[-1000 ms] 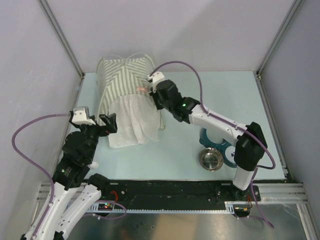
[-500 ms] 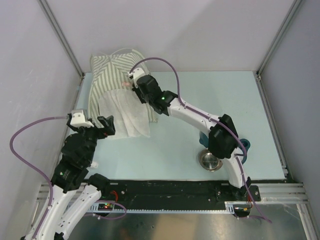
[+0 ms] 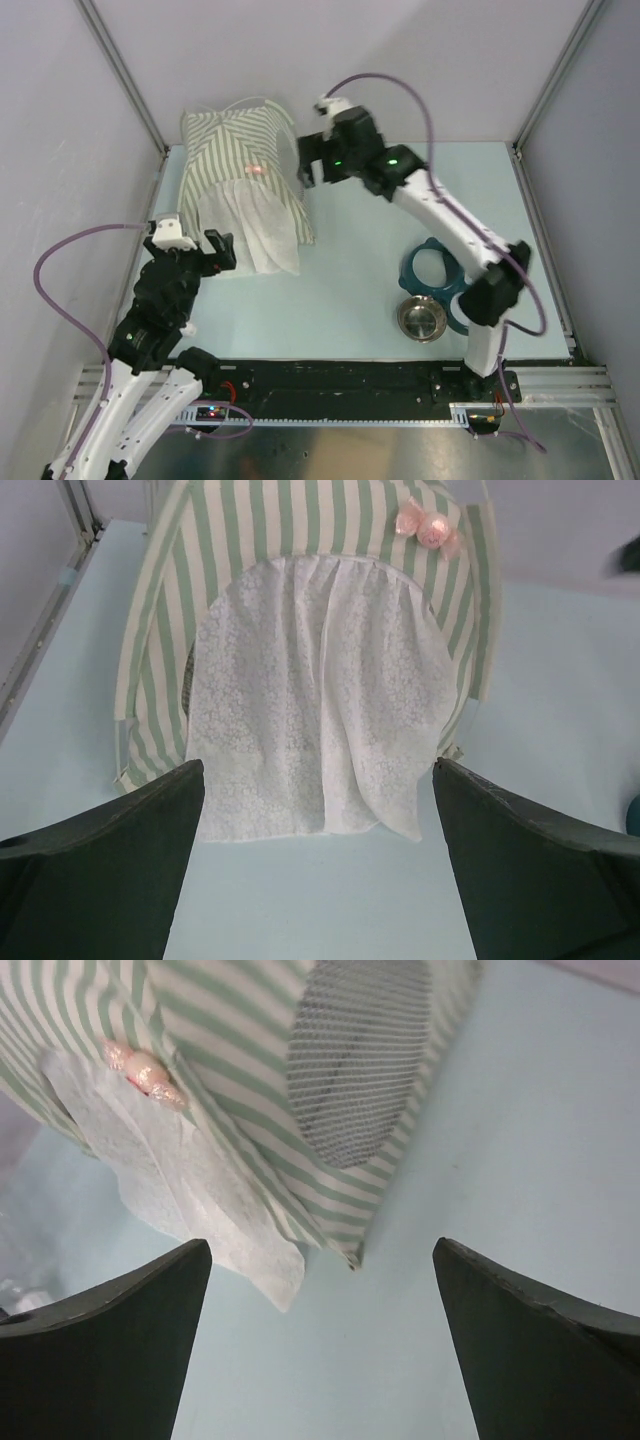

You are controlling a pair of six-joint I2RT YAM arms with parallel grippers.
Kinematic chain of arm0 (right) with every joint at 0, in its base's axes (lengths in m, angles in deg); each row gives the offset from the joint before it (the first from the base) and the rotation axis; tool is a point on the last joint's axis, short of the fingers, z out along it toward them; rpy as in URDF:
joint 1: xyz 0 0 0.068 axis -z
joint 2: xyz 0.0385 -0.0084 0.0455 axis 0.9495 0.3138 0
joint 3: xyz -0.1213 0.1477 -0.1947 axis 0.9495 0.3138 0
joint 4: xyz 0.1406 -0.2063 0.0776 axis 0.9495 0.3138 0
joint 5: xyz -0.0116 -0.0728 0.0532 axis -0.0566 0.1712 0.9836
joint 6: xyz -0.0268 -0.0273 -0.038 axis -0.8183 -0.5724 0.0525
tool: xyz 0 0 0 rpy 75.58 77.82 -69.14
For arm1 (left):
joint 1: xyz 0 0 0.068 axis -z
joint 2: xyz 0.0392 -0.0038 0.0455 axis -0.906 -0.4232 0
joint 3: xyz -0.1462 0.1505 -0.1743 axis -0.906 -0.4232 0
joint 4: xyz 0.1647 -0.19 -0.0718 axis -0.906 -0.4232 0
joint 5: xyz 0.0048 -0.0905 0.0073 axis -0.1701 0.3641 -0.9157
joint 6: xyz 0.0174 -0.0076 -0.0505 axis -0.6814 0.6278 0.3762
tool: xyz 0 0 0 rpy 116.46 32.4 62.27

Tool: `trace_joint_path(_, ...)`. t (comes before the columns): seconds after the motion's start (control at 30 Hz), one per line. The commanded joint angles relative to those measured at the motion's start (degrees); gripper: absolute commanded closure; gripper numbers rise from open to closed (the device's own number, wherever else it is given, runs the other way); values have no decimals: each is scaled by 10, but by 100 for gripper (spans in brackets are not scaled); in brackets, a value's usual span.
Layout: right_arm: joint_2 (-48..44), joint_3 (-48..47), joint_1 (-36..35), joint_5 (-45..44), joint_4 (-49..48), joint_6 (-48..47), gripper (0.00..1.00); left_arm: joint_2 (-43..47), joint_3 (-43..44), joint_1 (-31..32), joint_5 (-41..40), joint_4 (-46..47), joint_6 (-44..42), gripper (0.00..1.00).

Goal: Set up the pet tent

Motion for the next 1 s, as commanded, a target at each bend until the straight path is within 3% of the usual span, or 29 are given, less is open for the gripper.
trace_joint_path(0.0,-153,81,40,-8,44,72,1,-31,16,-3,18,5,6,0)
trace_joint_path(0.17,-249,287,132,-126,67,168,12,-37,2,-3,30,33,21,0)
trace_joint_path(0.33,-278,404,177,-198,108,230,18,-40,0,-3,63,42,10,0)
trace_joint_path(0.5,-272,493,181,-193,97,301,19,-39,-4,-3,55,43,5,0)
trace_joint_path(0.63,-244,555,188,-180,44,336,42,-26,-15,-3,46,53,8,0)
trace_joint_path(0.97,-203,601,191,-114,-119,261,51,6,-36,-3,40,61,10,0)
